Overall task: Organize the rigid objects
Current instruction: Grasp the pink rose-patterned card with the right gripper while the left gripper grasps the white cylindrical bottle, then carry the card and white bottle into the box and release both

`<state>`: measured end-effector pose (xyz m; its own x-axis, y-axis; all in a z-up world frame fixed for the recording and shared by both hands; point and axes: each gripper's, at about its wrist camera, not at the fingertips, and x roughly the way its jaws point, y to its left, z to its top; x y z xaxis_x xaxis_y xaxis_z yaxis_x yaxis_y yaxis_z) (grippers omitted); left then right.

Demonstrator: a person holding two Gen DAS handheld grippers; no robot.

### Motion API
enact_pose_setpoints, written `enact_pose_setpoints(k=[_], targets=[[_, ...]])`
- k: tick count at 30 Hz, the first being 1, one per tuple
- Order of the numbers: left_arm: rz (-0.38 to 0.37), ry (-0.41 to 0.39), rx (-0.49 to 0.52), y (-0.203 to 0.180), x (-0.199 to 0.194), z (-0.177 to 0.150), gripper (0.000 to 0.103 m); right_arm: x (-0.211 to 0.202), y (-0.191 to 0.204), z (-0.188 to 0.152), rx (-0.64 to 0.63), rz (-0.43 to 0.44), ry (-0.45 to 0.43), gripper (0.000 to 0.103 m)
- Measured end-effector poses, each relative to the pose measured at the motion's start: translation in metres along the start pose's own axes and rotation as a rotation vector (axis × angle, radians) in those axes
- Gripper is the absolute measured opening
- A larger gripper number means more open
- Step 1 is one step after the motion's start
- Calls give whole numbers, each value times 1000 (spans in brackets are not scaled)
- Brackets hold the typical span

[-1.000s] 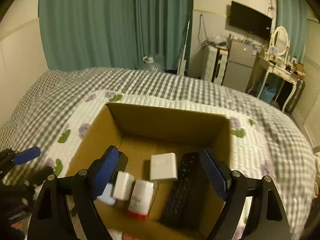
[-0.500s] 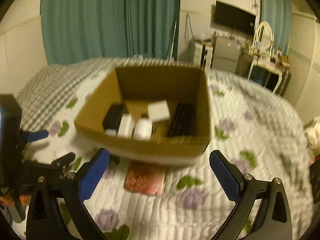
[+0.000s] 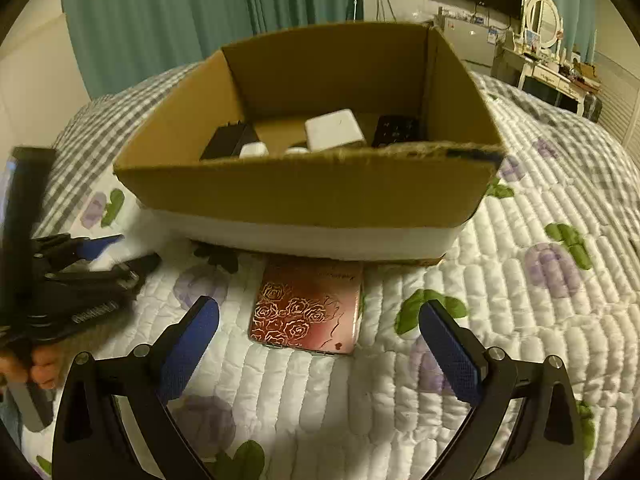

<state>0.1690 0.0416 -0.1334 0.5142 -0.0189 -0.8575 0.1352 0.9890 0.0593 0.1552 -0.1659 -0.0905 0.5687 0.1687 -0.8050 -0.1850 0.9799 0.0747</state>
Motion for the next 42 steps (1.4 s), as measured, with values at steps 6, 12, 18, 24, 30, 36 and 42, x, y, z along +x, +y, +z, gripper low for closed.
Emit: enact_pose_setpoints(k=[6,12,18,24,30,36,42], targets=[[-49,-97,-73,7,-45,-8,43,22,10,0,-25,-9,51,101],[-49,-112,-97,3,-60,-18,43,52,19,0,-36,-49,105,101],[-40,-119,-96,2,-60,-13,43,69,23,2,-67,-72,103,81],[-33,-107,-97,-3,-65,-20,43,46,23,-6,-101,-49,68,73],[-34,-121,-102,-13,-87,-24,43,-10,31,-16,-142,12,-11,73],[-54,-183,-79,-26,-122,-14,43,-72,30,4,-135,69,-110,73],[-106,-259,-86,-35,-147,34,43,-137,21,64,-155,74,-257,73]])
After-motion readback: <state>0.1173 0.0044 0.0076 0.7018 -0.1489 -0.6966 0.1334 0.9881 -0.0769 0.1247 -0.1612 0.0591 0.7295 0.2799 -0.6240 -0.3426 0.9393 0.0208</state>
